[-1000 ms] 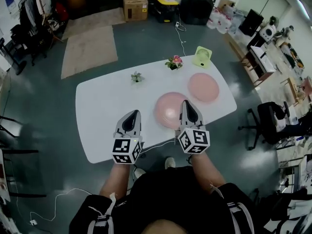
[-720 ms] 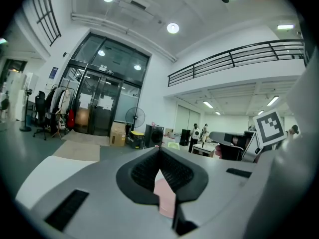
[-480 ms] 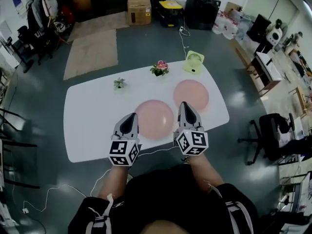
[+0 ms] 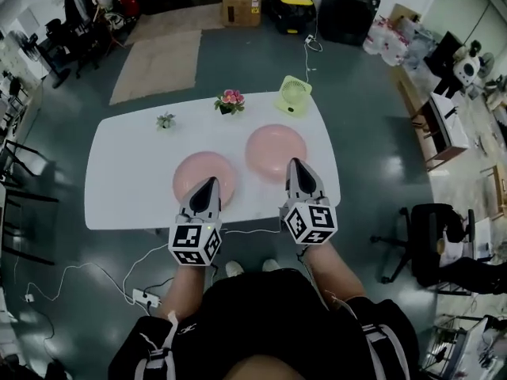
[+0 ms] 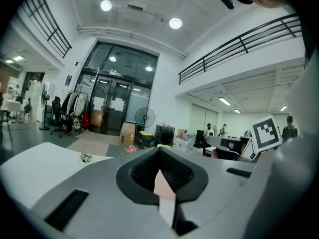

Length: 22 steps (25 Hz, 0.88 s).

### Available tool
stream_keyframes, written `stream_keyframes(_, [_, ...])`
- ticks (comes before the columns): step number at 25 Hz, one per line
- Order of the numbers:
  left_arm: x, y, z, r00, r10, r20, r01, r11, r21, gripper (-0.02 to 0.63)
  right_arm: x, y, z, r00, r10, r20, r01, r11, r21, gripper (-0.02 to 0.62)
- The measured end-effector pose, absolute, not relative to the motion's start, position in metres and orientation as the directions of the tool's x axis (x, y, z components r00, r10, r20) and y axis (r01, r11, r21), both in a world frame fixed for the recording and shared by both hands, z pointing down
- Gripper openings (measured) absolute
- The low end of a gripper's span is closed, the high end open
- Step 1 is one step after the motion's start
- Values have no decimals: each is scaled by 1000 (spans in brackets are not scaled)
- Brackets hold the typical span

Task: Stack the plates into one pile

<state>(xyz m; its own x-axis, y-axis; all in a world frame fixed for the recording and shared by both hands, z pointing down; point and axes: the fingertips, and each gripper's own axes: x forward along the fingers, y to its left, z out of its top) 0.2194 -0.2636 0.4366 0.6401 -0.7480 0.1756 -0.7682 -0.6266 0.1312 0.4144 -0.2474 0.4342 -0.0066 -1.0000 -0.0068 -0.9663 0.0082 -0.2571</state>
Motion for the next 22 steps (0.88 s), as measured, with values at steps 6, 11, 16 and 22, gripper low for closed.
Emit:
stream_keyframes(6, [232,-238,436,610,-777,159,-793,-601,105,12,416,-228,444,-63,-998,-15,-961,65,-269,14])
stream_keyframes(11, [231,-226,433,587,-795,154,-809,-581,87,12,409,-222,441,-144,-989,-44,-968,150,-201,161])
stream_keyframes(16, [221,-216,431,560,-814,155,-829,-553,86,12,399,-226,462,-191,-981,26,-977,187,-99,161])
stream_keyframes(22, [198,-208,443,510,-842,175,-860,-502,94,12,378,-245,535,-298,-918,262,-951,310,3,164])
